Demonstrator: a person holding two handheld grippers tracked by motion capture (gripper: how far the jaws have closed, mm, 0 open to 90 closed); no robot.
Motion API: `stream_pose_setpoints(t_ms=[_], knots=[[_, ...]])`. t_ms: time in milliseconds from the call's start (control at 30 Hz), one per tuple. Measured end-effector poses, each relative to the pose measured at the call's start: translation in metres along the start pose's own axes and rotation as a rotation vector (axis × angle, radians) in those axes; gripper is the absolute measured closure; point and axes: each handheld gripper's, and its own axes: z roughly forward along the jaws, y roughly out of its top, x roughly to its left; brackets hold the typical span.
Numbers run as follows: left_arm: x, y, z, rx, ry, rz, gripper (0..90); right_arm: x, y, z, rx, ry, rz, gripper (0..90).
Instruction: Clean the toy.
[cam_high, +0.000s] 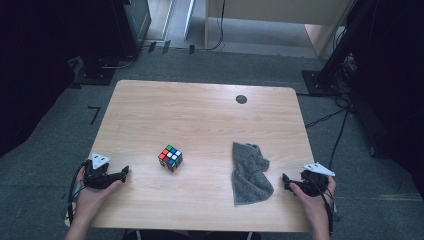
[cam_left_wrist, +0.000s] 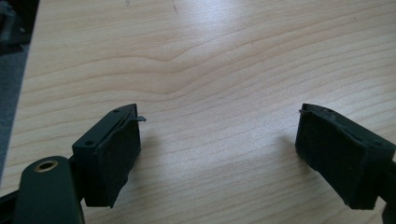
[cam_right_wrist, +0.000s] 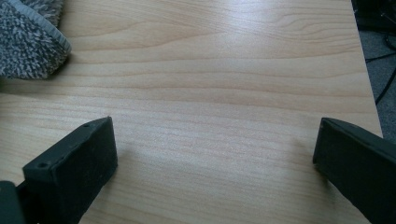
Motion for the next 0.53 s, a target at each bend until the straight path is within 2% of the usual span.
stream_pose_setpoints(t_ms=[533], knots=[[-0.0013, 0.0009, 0.0009, 0.000, -0.006, 0.006, 14.3, 0.0000, 0.0001, 0.0002, 0.000, 0.001, 0.001, 0.0]])
